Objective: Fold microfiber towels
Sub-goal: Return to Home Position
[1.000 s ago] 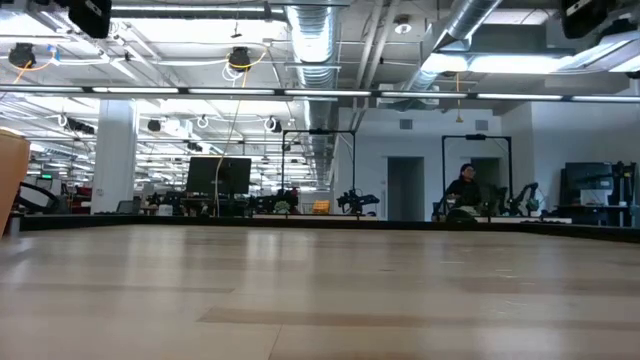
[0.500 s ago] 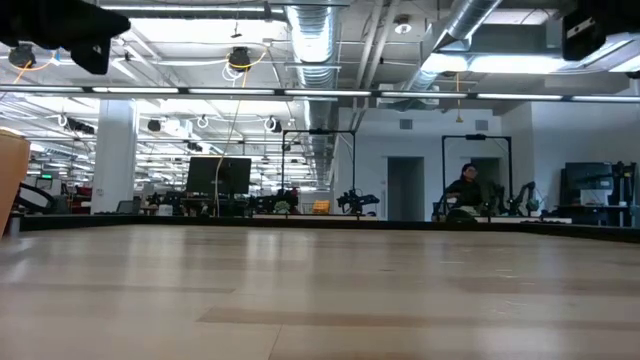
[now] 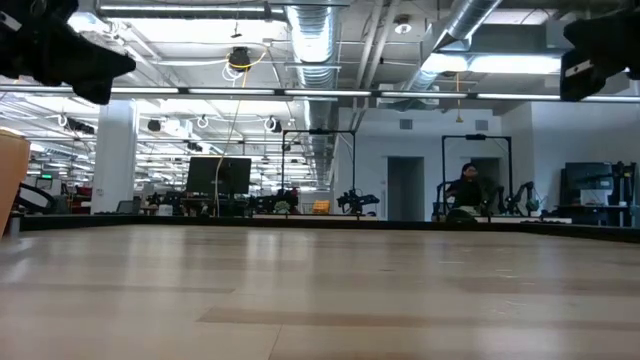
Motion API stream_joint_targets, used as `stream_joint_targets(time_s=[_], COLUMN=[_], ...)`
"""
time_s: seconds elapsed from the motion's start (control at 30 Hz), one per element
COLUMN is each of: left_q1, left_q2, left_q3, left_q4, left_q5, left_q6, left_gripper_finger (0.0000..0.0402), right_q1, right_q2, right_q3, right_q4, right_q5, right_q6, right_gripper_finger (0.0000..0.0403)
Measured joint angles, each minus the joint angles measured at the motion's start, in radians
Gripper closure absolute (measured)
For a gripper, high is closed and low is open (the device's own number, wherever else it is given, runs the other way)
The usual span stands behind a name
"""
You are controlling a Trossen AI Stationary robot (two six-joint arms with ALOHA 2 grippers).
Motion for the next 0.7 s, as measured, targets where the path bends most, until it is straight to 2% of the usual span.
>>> stream_joint_targets(time_s=[0.2,0.47,0.7], left_q1=[0.0,0.001,0.001], left_q2=[0.0,0.01,0.01], left_q3=[-0.052,-0.056,-0.056], left_q4=[0.013,0.021,0.019], left_q5=[-0.001,-0.006,-0.009], left_q6=[-0.036,-0.059,-0.131], left_gripper_finger=[0.0401,0.0401,0.0401], right_q1=[0.0,0.0,0.0], right_q2=[0.01,0.011,0.013], right_q3=[-0.04,-0.04,-0.04], right_q4=[0.04,0.035,0.034], right_q5=[-0.004,0.005,0.004], right_q6=[-0.004,0.019,-0.144], right_gripper_finger=[0.0391,0.0382,0.0371])
